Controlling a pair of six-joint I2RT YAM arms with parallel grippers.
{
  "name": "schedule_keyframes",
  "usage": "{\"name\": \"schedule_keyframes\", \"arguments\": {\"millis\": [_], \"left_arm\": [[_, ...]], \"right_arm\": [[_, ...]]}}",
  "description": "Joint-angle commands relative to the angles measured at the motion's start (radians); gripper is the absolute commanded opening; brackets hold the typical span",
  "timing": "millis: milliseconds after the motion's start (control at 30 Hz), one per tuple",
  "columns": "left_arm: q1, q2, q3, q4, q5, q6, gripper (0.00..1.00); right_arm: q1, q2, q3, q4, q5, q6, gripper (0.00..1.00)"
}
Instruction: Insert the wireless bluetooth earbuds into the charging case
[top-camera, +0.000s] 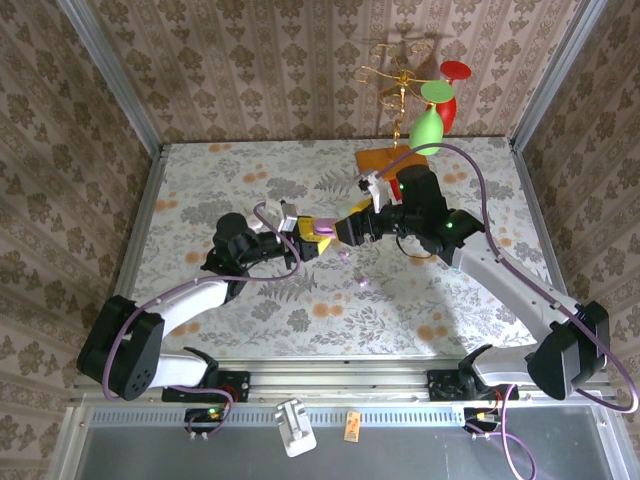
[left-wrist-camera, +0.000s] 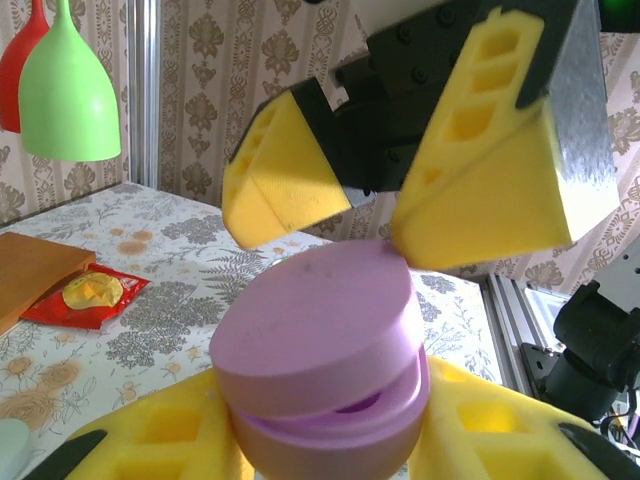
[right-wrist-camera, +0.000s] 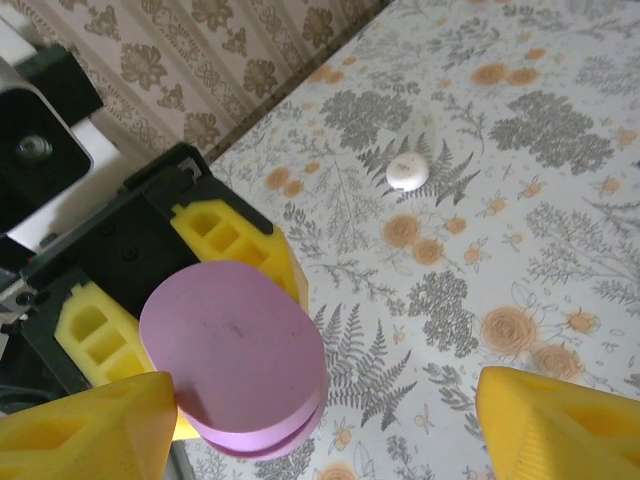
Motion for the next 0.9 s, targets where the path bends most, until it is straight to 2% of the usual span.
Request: {"name": "schedule_keyframes", "arguments": {"millis": [0,533,867], "left_arm": [[-0.023,-0.012,-0.006,0.082,0.084,-0.011,0.23],[-0.022,-0.008,-0.014,0.103,0.091,0.011,0.23],[0.002,0.022,-0.026,0.154,0.060,0.005,0.23]], "right_arm": [[-0.015,0.021,0.031,0.005,0.102,-0.014,0.79],[-0.023,0.037,0.085,-0.004,0.136,0.024,0.78],[-0.035,-0.041,0.063,0.075,0.031,0.134,0.79]]}}
